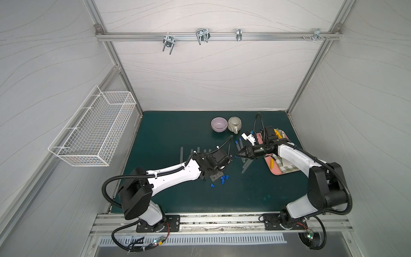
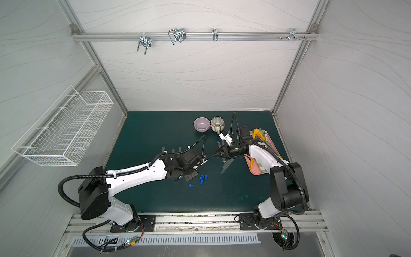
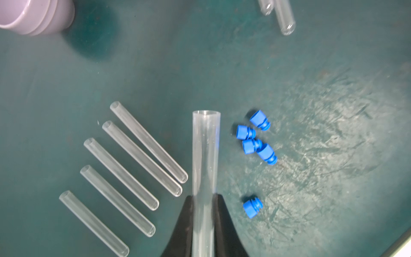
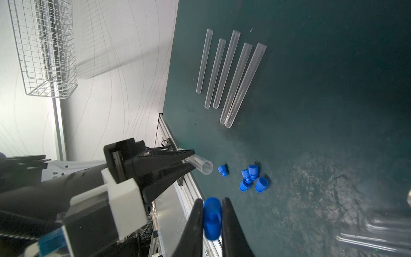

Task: Remove stoppers from test tubes
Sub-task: Open the stopper on the test tube, then place the test tube at the center of the board, then place the stopper at the center of the board.

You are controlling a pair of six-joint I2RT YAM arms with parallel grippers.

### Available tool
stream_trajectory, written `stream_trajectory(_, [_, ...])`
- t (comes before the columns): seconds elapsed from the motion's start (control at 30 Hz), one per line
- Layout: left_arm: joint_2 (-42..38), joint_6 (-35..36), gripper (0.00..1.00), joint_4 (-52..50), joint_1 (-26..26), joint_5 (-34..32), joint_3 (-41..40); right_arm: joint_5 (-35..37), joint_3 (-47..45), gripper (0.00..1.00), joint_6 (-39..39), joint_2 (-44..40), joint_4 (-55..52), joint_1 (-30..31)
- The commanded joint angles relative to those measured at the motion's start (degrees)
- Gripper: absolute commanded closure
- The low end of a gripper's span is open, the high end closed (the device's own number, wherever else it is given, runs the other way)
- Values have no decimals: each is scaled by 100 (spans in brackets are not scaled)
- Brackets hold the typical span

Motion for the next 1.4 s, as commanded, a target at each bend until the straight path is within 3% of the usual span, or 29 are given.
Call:
stream_trajectory(0.0, [17, -53, 100, -90, 7, -92, 49, 111, 65, 100, -226, -103, -281, 8])
stream_trajectory(0.2, [-28, -571, 100, -89, 142, 110, 304, 357, -252, 100, -350, -157, -406, 10])
stream_trajectory(0.37, [31, -1480, 98, 84, 537, 533, 595, 578, -567, 100, -304, -179, -372, 188])
stream_trajectory(0.73, [942, -2926, 96, 18, 1177, 808, 1545, 1494, -834, 100, -230, 184, -271, 770])
stream_trajectory(1.37, [2505, -3472, 94, 83, 1317, 1005, 2246, 1464, -977, 99, -241, 861, 31, 1011])
